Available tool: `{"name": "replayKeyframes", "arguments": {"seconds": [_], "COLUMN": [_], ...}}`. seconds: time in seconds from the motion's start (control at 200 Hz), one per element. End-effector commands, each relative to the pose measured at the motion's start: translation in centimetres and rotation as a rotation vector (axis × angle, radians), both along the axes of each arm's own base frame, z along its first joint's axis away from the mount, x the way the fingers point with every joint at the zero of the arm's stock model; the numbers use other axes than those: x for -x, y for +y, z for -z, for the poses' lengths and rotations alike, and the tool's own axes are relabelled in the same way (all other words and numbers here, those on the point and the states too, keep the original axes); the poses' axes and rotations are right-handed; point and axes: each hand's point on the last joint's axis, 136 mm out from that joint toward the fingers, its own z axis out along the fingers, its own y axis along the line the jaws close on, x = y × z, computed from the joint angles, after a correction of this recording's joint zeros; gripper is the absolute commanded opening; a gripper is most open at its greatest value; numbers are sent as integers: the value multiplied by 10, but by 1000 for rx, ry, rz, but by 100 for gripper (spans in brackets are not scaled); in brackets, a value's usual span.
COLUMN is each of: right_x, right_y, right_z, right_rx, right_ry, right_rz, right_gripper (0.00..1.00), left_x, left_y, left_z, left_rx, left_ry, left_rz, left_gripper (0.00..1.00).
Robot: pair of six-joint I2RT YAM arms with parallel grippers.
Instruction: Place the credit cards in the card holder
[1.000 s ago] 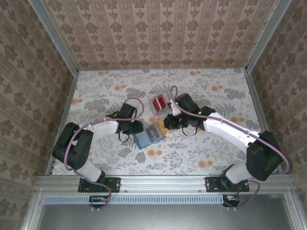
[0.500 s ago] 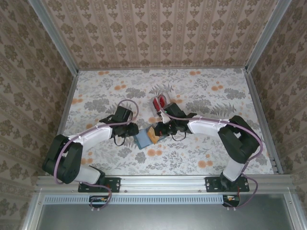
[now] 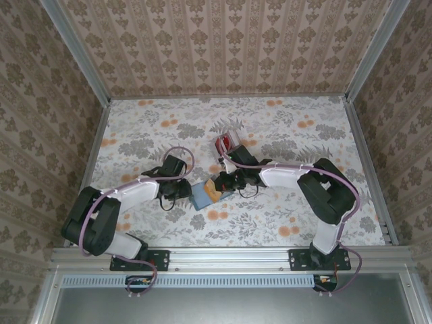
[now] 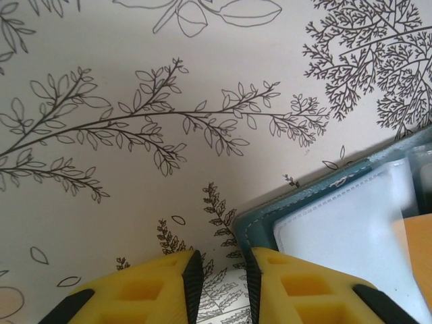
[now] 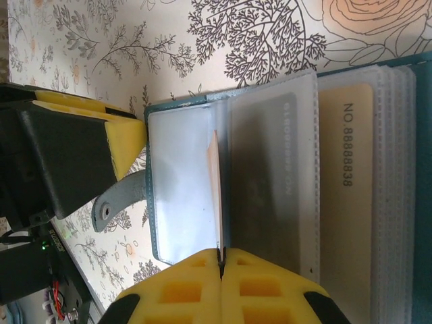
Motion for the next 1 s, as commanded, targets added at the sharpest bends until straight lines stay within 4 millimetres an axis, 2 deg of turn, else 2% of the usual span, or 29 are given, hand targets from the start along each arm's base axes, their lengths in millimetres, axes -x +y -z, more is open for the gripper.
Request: {"name": "replayKeyframes", "arguments": {"seconds": [0.0,0.45,0.76,0.995], "right_x": [-5,-17,-7,3], "right_y": [1,8,13,8], "right_z": [9,19,35,42], "right_rx": [5,97,170,265], "right_ry": [16,-33,-44,-68], "right_rz": [0,22,6,-11], "right_gripper": [1,1,2,2], "left_x": [5,2,5,7], "left_y": [-5,-14,-17,-17], "left_z": [15,19,23,27], "left_rx": [10,8,7,9], "left_ry": [39,46,57,59], "left_rz": [4,19,31,28], "left_gripper": [27,22,14,10]}}
